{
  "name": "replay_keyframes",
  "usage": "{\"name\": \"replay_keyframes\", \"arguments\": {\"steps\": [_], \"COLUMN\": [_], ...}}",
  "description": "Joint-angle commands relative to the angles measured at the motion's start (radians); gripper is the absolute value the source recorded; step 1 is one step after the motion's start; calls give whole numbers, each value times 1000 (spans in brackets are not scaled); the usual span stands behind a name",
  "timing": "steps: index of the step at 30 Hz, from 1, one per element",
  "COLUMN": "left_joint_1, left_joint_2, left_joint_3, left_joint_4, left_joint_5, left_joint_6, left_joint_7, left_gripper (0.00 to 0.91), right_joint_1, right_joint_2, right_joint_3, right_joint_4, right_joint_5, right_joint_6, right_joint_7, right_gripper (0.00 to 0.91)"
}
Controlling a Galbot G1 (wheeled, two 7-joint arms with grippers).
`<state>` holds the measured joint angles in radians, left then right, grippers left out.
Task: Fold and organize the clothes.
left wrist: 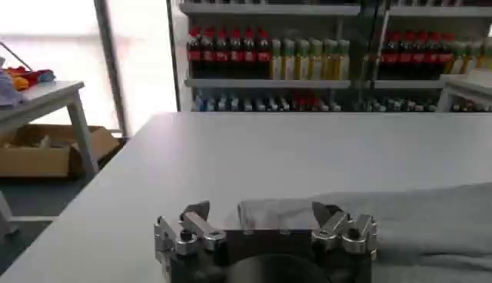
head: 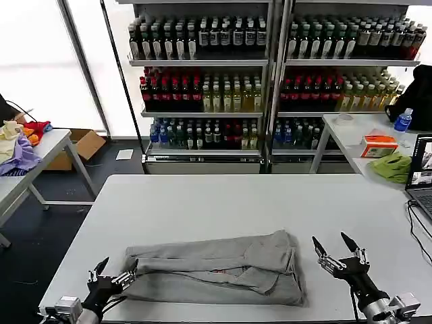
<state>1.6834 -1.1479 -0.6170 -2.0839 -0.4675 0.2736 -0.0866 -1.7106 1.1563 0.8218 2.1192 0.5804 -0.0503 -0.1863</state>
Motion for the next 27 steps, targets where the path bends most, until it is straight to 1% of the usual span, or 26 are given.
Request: {"name": "replay_keyframes", "arguments": {"steps": [1, 5, 6, 7, 8, 9, 12, 14, 23, 25, 27], "left_joint_1": [-65, -79, -78, -75, -67, -62, -45, -43, -63, -63, -47], "left_joint_2": [-108, -110, -110, -109, -105, -104, -102, -113, -137, -137, -122], "left_joint_3": [86, 84, 83, 81, 81, 81, 88, 94, 97, 86, 65], "left_joint_4": [110, 152, 154, 155, 152, 151, 140, 138, 141, 130, 92], "left_joint_5": [76, 77, 76, 77, 75, 75, 77, 79, 95, 120, 124], "left_joint_6": [-42, -39, -39, -39, -42, -44, -50, -54, -71, -74, -78], "left_joint_7": [-51, -44, -41, -39, -34, -32, -27, -25, -18, -16, -11], "left_gripper": [907, 907, 836, 736, 222, 0, 10, 10, 10, 10, 0], "right_joint_1": [-12, -13, -14, -15, -16, -16, -14, -13, -10, -10, -12], "right_joint_2": [19, 16, 14, 13, 13, 11, 12, 13, 17, 16, 8], "right_joint_3": [23, 26, 29, 31, 33, 34, 33, 29, 16, 17, 17], "right_joint_4": [-24, -20, -19, -17, -17, -17, -20, -18, -11, -8, -6], "right_joint_5": [7, 33, 40, 41, 43, 46, 55, 60, 68, 70, 76], "right_joint_6": [99, 88, 86, 86, 85, 85, 82, 74, 72, 71, 69], "right_joint_7": [-8, -9, -8, -8, -7, -7, -4, -1, -3, -3, -2], "right_gripper": [907, 907, 907, 907, 907, 907, 907, 907, 907, 907, 907]}}
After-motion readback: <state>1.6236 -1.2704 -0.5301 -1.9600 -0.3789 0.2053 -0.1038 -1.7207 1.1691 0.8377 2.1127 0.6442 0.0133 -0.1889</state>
